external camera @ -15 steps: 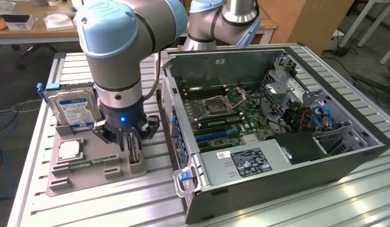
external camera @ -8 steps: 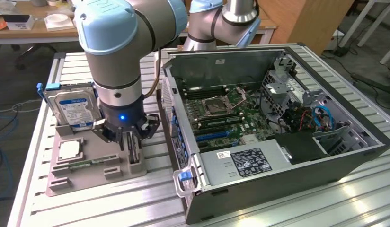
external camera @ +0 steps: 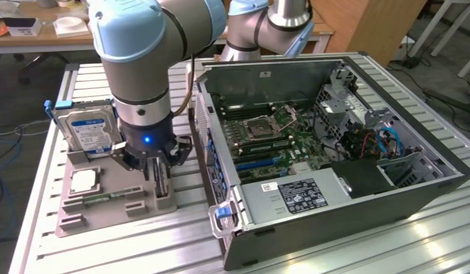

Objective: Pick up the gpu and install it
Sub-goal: 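Pick up the gpu and move the gpu toward the slot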

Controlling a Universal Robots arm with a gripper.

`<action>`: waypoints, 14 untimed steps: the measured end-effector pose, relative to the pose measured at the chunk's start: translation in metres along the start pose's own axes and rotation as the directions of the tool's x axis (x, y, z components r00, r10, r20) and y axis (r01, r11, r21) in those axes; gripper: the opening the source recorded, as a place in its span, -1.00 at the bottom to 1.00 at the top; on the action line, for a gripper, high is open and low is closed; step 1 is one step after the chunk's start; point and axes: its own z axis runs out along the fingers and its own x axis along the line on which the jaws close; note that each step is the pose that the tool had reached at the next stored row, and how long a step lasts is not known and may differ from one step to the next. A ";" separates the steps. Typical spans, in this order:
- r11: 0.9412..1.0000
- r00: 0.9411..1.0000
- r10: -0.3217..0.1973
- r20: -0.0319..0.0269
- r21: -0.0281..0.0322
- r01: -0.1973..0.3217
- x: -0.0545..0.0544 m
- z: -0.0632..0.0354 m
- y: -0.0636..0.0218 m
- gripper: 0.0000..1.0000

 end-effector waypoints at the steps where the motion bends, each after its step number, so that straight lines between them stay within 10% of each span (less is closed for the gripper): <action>1: 1.000 1.000 0.000 0.000 0.000 0.000 0.000 -0.0001 0.0004 -0.05; 14: 1.000 1.000 -0.007 0.000 0.000 0.007 0.003 0.0013 0.0330 -0.05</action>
